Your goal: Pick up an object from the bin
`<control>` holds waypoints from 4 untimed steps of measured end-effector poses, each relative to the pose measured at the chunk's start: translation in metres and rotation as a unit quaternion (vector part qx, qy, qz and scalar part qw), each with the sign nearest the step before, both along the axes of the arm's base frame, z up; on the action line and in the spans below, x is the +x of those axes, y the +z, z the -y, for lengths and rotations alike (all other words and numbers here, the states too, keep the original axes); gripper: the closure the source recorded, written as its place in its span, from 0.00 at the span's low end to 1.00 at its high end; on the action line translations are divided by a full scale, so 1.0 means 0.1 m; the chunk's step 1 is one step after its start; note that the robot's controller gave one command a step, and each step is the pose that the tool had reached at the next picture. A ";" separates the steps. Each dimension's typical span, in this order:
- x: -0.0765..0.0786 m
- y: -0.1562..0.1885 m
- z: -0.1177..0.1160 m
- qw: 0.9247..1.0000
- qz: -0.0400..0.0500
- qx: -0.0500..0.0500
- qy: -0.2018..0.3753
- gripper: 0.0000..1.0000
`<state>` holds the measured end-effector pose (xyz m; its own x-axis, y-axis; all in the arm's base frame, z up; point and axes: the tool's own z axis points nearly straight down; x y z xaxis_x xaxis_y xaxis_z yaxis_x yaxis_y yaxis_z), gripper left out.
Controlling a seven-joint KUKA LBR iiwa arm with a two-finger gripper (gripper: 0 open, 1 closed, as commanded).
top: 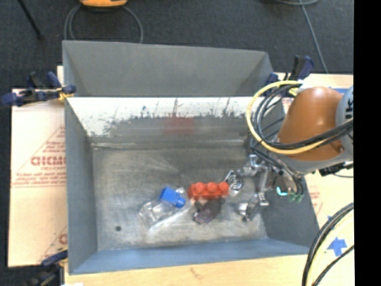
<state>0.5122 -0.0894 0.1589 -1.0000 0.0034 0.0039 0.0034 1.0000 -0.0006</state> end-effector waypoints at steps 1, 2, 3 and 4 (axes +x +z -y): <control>0.59 -0.88 -0.42 1.000 0.006 -0.001 0.024 0.00; 0.63 -0.57 -0.67 0.998 0.005 0.000 0.068 0.00; 0.83 -0.47 -0.68 0.991 0.005 0.000 0.137 0.00; 0.89 -0.85 -0.64 0.974 0.006 0.000 0.225 0.00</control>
Offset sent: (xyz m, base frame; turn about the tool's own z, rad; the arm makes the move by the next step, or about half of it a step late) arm 0.0556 0.0432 -0.0889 -0.0449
